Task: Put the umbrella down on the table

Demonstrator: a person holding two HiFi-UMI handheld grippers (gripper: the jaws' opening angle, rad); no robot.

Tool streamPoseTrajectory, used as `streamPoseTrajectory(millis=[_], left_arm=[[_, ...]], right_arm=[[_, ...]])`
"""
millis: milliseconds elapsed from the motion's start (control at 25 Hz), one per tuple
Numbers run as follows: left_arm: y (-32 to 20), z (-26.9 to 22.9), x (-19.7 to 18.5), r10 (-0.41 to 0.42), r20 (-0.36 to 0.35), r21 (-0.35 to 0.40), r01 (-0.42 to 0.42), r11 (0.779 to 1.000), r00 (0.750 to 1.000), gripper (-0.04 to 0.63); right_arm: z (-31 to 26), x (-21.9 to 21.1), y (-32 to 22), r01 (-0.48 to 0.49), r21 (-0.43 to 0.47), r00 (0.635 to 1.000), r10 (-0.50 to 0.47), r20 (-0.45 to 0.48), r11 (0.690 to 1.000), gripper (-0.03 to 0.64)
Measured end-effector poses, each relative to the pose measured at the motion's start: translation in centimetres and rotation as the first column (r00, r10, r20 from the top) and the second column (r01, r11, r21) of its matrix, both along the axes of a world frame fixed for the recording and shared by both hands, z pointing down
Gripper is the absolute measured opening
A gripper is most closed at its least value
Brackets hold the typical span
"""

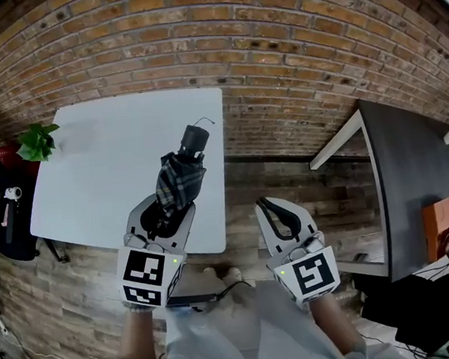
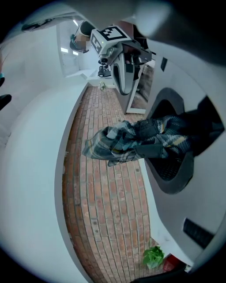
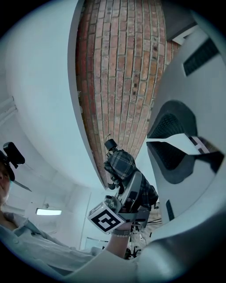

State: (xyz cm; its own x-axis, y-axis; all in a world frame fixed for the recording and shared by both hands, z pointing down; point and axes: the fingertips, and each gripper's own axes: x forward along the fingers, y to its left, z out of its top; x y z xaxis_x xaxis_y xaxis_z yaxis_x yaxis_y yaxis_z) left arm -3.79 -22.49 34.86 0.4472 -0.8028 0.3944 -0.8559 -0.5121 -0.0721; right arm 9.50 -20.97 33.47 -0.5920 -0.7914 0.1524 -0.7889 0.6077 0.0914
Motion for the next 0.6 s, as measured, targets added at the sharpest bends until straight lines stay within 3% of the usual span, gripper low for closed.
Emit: streamPoseTrajectory(millis=[600], left_arm=[[-10.3,9.0,-1.1,0.106,0.15,-0.126,-0.087,0.988,0.983,0.212]], right_arm=[[4.6,-3.0,-4.7,-0.035,-0.09,0.999,0.032,-0.035,0.995,0.051]])
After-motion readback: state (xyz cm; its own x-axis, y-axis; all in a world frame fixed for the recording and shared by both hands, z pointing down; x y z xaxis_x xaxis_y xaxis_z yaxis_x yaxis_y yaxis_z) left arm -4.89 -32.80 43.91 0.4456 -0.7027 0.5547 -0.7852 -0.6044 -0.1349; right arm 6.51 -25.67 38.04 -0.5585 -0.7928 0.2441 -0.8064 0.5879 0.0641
